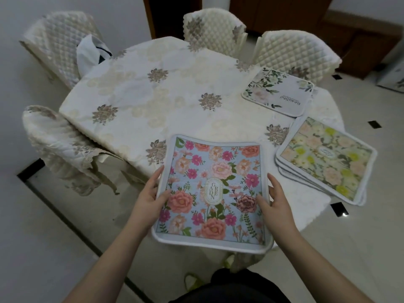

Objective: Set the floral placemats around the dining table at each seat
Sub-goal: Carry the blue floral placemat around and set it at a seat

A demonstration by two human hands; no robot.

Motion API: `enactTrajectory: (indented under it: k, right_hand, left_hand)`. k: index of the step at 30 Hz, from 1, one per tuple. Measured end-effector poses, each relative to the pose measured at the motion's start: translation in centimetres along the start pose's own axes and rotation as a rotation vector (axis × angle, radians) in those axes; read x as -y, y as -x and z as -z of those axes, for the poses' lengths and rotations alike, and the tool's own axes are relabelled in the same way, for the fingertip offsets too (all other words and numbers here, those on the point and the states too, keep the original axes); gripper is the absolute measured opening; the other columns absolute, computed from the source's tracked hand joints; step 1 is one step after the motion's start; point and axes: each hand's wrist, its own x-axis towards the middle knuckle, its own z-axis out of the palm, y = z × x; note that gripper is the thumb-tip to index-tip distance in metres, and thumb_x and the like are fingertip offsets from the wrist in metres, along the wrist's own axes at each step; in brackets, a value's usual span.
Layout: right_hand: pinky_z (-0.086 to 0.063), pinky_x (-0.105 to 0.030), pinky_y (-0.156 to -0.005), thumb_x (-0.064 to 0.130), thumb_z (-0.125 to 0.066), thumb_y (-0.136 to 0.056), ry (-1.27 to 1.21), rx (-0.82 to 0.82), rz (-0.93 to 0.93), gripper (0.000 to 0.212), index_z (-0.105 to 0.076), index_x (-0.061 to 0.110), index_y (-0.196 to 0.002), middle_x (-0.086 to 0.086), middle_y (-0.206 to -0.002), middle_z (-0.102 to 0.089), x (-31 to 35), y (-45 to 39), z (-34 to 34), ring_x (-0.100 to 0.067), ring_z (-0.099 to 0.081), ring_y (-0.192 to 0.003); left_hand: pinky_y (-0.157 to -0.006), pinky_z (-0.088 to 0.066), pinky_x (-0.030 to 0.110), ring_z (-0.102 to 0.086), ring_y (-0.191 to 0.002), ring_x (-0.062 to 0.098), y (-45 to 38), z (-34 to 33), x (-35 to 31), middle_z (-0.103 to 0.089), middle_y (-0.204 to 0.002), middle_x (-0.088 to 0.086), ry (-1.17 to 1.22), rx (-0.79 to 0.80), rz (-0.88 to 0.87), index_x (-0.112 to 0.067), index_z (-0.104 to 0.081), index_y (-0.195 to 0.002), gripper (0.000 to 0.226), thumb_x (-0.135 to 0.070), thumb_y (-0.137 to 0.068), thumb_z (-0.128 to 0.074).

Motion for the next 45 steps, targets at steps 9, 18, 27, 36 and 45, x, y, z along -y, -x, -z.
enactTrajectory:
  k: [9,18,27,36,45]
  right_hand:
    - [-0.059,-0.023,-0.062,0.025,-0.054,-0.097,-0.05,-0.074,-0.017,0.06,-0.026,0.052,-0.143,-0.006,-0.149,-0.041,-1.9,-2.6,3.1,-0.025,-0.054,-0.126]
    - [-0.055,-0.017,-0.058,0.019,-0.052,-0.099,-0.095,-0.118,-0.044,0.058,-0.027,0.041,-0.146,-0.005,-0.145,-0.047,-1.9,-3.9,3.5,-0.004,-0.069,-0.09]
    - [-0.057,-0.037,-0.083,0.026,-0.055,-0.097,-0.076,-0.3,-0.109,0.057,-0.028,0.046,-0.144,-0.006,-0.144,-0.047,-2.3,-4.5,-1.9,-0.022,-0.056,-0.123]
    - [-0.056,-0.045,-0.088,0.028,-0.056,-0.097,-0.106,-0.487,-0.189,0.057,-0.028,0.044,-0.144,-0.006,-0.147,-0.044,-1.9,-3.9,-6.8,-0.023,-0.06,-0.118]
    - [-0.056,-0.02,-0.058,0.023,-0.059,-0.096,-0.132,-0.492,-0.252,0.05,-0.04,0.033,-0.141,-0.004,-0.132,-0.056,-3.4,-4.8,-6.4,-0.009,-0.065,-0.096]
  left_hand:
    - [-0.074,-0.06,0.055,-0.075,-0.088,0.033,-3.4,-4.1,-3.2,-0.075,-0.106,0.008,-0.103,0.08,0.027,-0.056,-0.038,-0.138,0.062,-0.014,-0.097,-0.059]
    - [-0.071,-0.06,0.053,-0.075,-0.084,0.033,-7.0,-5.8,-4.3,-0.075,-0.106,0.007,-0.166,0.158,0.043,-0.056,-0.038,-0.139,0.063,-0.014,-0.097,-0.059]
    - [-0.067,-0.062,0.048,-0.076,-0.081,0.025,-13.4,-3.4,-3.8,-0.073,-0.108,0.002,-0.294,0.322,0.015,-0.056,-0.034,-0.142,0.062,-0.019,-0.098,-0.058]
    - [-0.065,-0.063,0.042,-0.076,-0.081,0.022,-18.1,-1.0,-5.3,-0.071,-0.111,0.003,-0.3,0.498,0.014,-0.051,-0.034,-0.144,0.06,-0.02,-0.099,-0.057]
    - [-0.068,-0.062,0.045,-0.076,-0.077,0.019,-19.2,-1.3,-3.1,-0.075,-0.102,-0.003,-0.407,0.496,0.061,-0.055,-0.019,-0.147,0.073,-0.02,-0.097,-0.06]
